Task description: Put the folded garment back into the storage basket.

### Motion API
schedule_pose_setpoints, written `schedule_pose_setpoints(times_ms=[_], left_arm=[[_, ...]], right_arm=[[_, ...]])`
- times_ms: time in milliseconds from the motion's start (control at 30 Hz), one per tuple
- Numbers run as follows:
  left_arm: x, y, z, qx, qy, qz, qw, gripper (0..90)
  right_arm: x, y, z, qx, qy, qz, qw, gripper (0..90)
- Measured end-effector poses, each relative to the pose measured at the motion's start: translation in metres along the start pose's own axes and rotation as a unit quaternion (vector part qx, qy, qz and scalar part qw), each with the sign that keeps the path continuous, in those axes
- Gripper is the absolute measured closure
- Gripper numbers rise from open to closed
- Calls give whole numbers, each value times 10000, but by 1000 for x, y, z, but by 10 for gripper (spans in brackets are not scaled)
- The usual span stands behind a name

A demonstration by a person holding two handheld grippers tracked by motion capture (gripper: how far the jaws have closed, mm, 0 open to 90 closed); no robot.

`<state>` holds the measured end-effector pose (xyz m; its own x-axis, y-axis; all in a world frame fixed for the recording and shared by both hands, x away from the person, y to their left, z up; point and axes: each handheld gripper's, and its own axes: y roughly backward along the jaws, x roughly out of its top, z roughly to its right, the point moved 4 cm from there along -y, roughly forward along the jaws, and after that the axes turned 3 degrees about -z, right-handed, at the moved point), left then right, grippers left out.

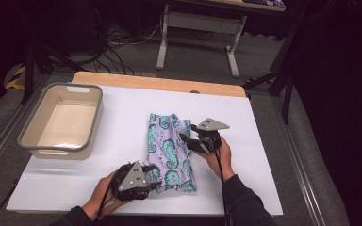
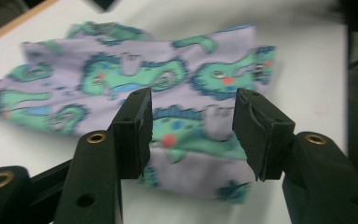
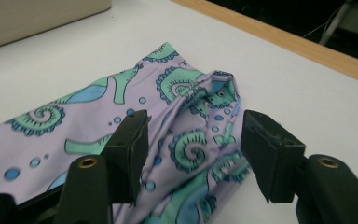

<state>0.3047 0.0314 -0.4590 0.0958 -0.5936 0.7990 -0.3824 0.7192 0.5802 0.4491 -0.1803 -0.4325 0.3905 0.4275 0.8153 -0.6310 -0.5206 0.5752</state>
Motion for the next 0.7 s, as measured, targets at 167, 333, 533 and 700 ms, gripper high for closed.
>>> schedule_pose_setpoints(times_ms=[167, 333, 533, 700], left_arm=[[-6, -22, 17, -237, -183, -389, 9988, 406], [-11, -31, 19, -173, -252, -610, 9977, 401], [-12, -35, 16, 108, -321, -753, 9966, 570], [-13, -33, 12, -11, -246, -697, 9973, 708]], right_arm=[[19, -37, 3, -19, 5, -358, 9994, 385], [22, -63, 0, -183, 70, -780, 9968, 412], [13, -78, 6, -303, 21, -1211, 9922, 700], [12, -72, 12, -341, -174, -1127, 9929, 872]])
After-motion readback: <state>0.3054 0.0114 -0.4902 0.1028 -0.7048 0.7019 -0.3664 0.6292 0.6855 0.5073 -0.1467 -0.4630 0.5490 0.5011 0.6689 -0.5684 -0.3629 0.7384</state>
